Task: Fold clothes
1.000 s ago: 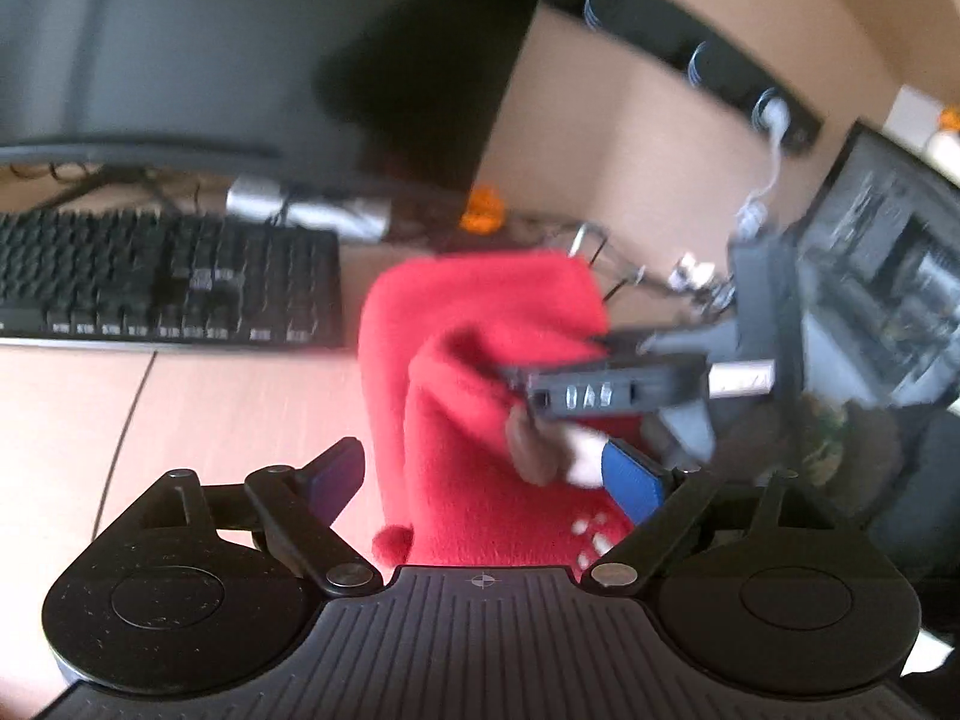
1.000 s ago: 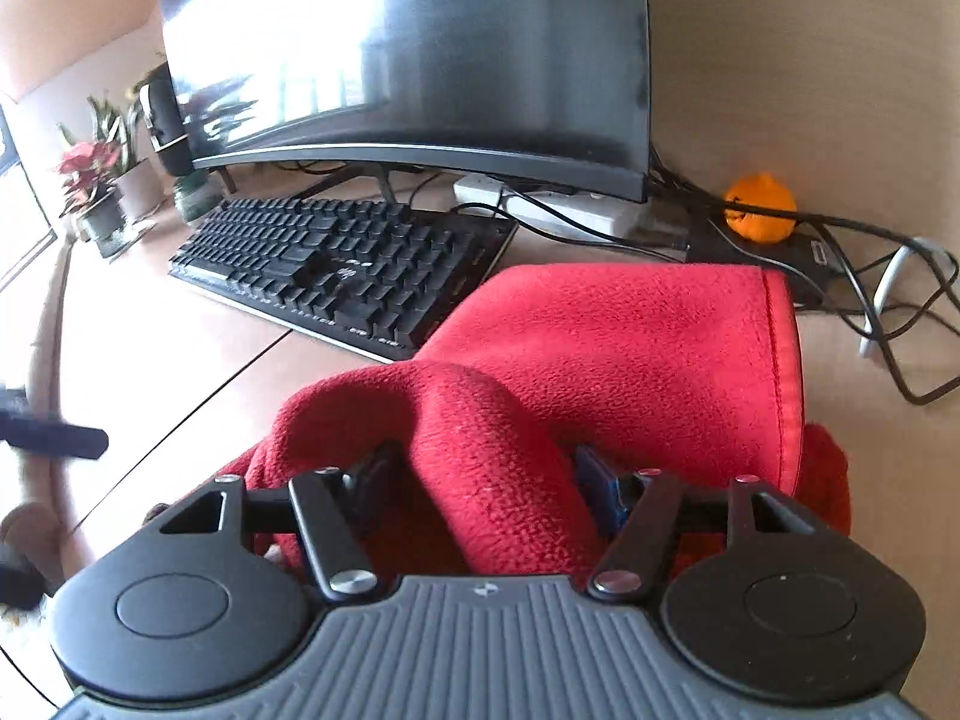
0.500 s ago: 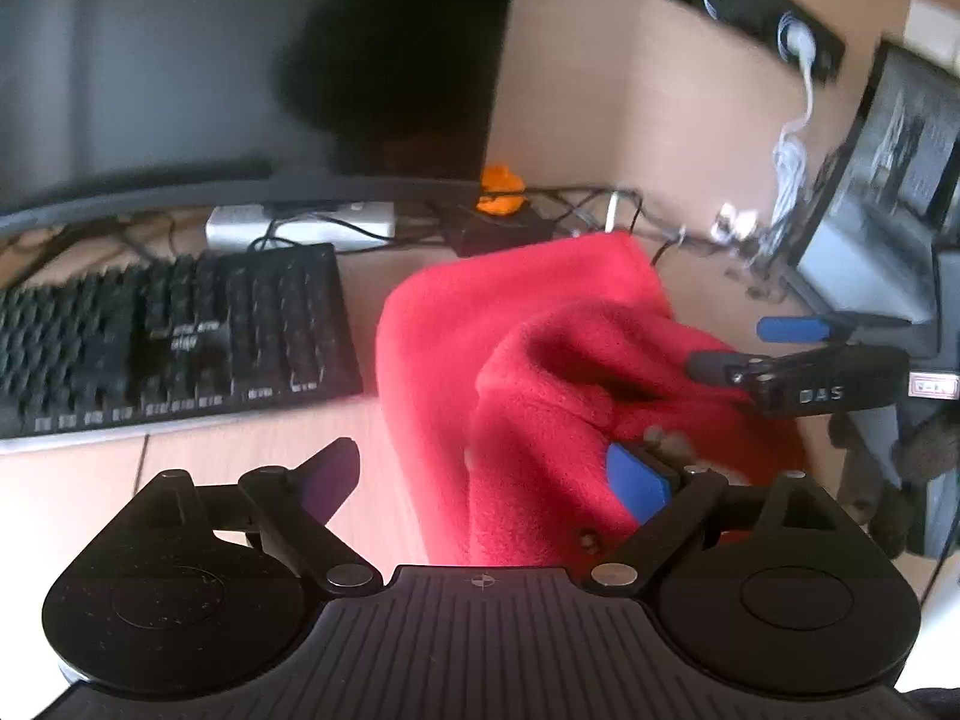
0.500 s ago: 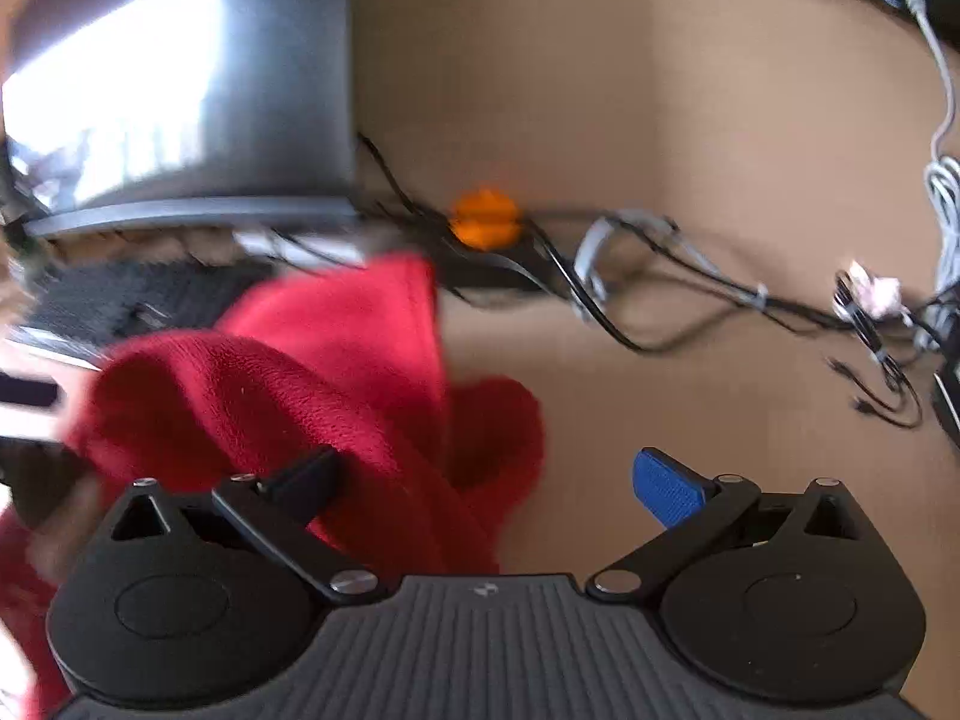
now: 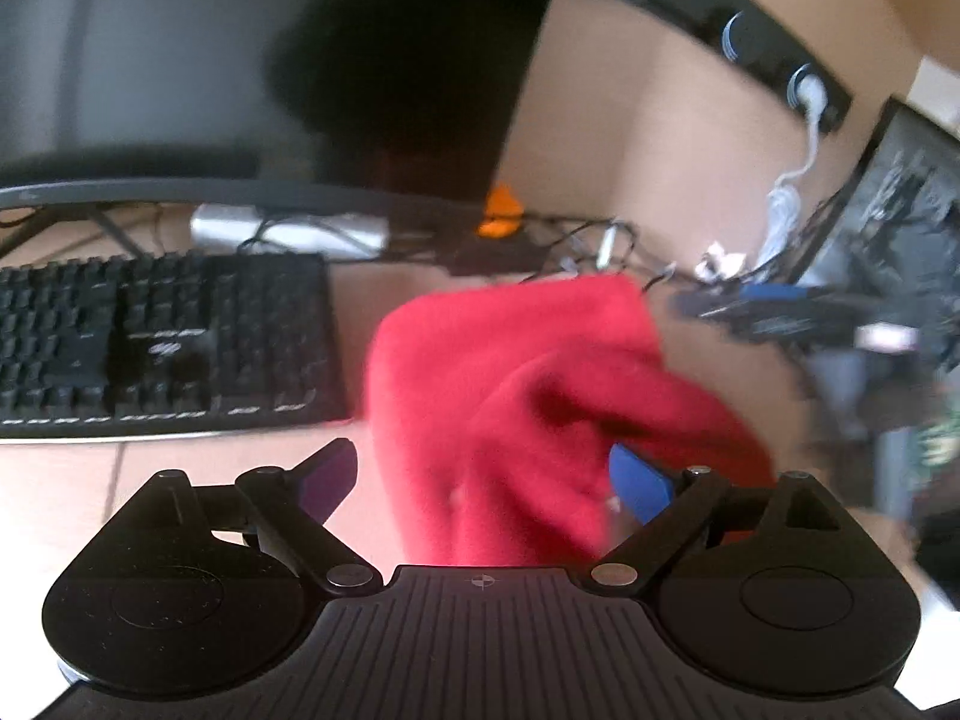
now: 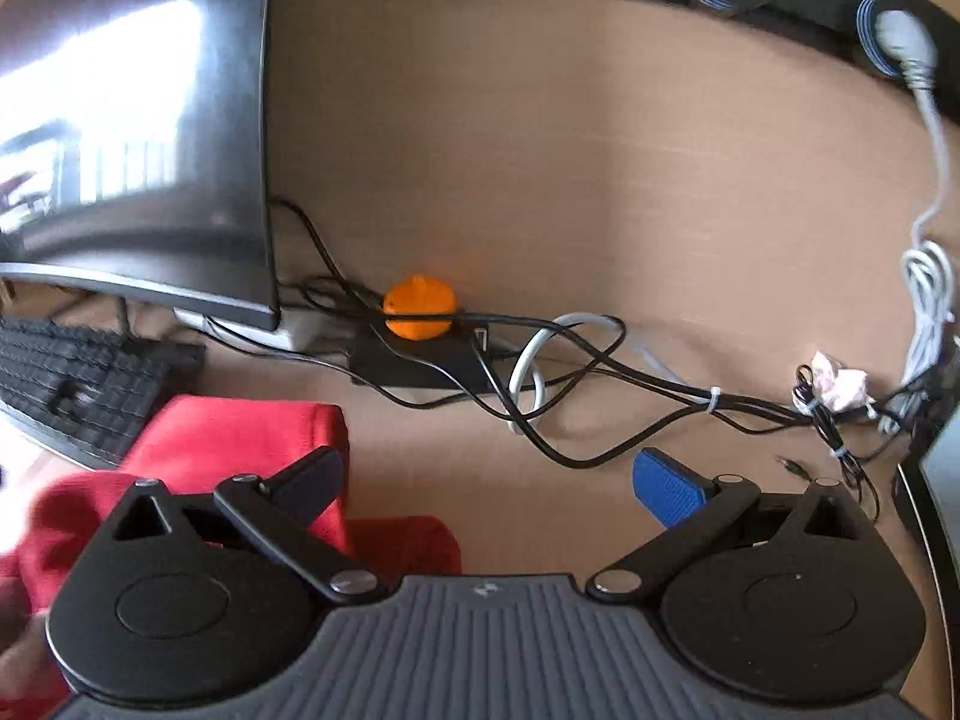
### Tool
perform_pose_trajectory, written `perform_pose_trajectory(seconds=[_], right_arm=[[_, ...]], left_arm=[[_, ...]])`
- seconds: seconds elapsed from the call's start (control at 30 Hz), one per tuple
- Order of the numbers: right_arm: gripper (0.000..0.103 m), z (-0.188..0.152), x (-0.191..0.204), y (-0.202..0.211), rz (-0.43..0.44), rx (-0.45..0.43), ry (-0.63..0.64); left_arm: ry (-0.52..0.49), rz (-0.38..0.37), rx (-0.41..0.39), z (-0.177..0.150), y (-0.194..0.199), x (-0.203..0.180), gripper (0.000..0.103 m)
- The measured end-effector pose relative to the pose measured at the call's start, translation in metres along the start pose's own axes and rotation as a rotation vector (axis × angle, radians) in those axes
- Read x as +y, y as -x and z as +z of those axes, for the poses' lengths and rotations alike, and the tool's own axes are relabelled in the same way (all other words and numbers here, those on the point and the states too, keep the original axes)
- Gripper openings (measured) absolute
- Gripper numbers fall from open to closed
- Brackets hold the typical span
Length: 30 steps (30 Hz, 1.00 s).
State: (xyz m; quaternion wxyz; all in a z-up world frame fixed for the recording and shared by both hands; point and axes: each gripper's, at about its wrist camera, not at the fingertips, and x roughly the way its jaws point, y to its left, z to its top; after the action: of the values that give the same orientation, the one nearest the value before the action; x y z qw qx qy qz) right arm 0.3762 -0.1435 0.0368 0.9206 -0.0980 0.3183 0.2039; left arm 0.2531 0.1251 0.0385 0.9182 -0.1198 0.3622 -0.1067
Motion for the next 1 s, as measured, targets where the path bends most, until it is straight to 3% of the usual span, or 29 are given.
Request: perform_pose_trajectory(seconds=[0.13, 0.23, 0.53, 0.7, 0.83, 1.0], right_arm=[[0.103, -0.018, 0.01, -0.041, -0.088, 0.113, 0.076], [0.103, -0.028, -0.004, -0.053, -0.058, 0.151, -0.021], [0.103, -0.027, -0.003, -0.058, -0.021, 0.154, -0.001], [0.103, -0.029, -0.022, -0.004, 0.017, 0.079, -0.083], [0.103, -0.05, -0.032, 0.054, 0.168, 0.07, -0.12], [0.103, -0.085, -0.025, 0.098, 0.414, 0.168, -0.136]], left_arm=[[-0.039, 0.019, 0.079, -0.009, -0.017, -0.014, 0.095], [-0.066, 0.067, 0.132, -0.019, -0.028, -0.022, 0.095], [-0.071, 0.15, 0.146, -0.019, -0.033, -0.031, 0.096], [-0.075, 0.173, 0.112, -0.02, -0.015, -0.037, 0.095], [-0.058, 0.176, 0.099, -0.03, -0.003, -0.038, 0.095], [-0.012, 0.194, 0.104, -0.045, 0.003, -0.037, 0.095]])
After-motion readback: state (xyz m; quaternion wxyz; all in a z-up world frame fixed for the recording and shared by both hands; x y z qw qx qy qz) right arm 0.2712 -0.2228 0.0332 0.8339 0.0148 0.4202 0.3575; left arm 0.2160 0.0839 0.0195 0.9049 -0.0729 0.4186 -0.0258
